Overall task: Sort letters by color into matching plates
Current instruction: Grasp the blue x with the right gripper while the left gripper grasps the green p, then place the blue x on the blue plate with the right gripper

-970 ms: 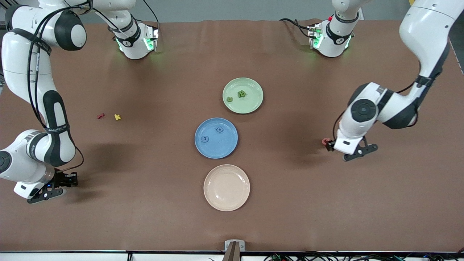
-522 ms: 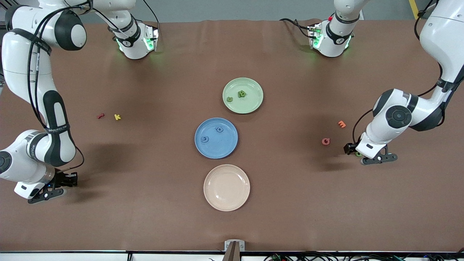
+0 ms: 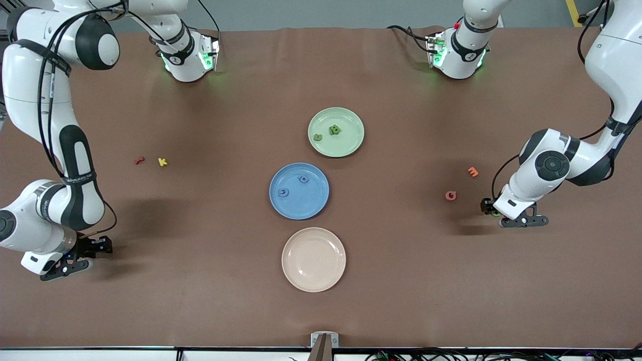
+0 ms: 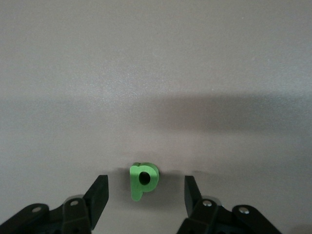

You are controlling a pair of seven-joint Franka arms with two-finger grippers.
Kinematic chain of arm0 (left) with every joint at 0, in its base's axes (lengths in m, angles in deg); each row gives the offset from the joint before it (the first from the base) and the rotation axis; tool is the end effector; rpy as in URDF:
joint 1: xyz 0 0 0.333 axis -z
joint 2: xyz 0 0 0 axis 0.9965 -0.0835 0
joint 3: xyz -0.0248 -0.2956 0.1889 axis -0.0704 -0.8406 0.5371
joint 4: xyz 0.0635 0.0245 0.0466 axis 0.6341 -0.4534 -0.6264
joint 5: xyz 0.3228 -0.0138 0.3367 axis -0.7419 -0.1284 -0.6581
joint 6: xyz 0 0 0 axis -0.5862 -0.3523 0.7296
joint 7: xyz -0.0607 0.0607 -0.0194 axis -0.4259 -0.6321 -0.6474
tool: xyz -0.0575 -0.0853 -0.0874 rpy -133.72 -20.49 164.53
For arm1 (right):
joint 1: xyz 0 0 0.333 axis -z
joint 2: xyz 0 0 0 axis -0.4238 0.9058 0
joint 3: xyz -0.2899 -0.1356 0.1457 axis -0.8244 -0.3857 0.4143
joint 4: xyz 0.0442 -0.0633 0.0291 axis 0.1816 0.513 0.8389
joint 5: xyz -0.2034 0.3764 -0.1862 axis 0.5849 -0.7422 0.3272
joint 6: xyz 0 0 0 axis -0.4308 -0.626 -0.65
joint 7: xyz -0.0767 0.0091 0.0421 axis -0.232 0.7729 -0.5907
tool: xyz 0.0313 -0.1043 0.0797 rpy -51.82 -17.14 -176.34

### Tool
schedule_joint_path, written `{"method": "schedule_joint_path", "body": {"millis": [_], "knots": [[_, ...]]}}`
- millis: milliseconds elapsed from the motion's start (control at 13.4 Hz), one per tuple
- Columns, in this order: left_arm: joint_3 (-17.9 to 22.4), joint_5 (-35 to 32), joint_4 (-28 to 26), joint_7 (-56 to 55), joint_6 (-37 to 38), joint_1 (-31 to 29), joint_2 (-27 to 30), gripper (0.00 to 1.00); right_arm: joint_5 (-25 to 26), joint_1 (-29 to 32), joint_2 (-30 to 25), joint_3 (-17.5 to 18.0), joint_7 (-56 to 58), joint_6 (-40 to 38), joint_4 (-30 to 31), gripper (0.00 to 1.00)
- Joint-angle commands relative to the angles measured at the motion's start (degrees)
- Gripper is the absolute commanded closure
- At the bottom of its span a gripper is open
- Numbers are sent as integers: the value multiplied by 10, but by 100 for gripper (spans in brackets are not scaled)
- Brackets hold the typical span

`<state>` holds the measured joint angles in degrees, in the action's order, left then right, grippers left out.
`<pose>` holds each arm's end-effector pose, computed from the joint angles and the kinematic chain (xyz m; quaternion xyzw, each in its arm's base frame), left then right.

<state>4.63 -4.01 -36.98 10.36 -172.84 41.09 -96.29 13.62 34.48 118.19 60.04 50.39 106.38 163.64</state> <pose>0.6536 0.0141 0.1315 -0.9978 -0.0028 -0.0301 0.0595 0.8015 -0.2136 0.1226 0.9870 0.1584 0.0145 0.0209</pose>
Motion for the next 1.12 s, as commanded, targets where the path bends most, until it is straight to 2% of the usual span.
{"method": "schedule_joint_path", "body": {"millis": [0,299,746,1045], "knots": [[-2,-11,6,23,-6,-17,-6,33,-3,14,4,9,0,-34,-18,45],[-3,-4,10,31,-12,-26,-17,37,-2,17,3,8,0,-54,-17,45],[-4,-2,10,25,-13,-25,-16,37,0,18,4,8,5,-52,-16,78],[-6,7,12,28,-14,-24,-17,38,1,15,2,8,3,-55,-16,85]]}}
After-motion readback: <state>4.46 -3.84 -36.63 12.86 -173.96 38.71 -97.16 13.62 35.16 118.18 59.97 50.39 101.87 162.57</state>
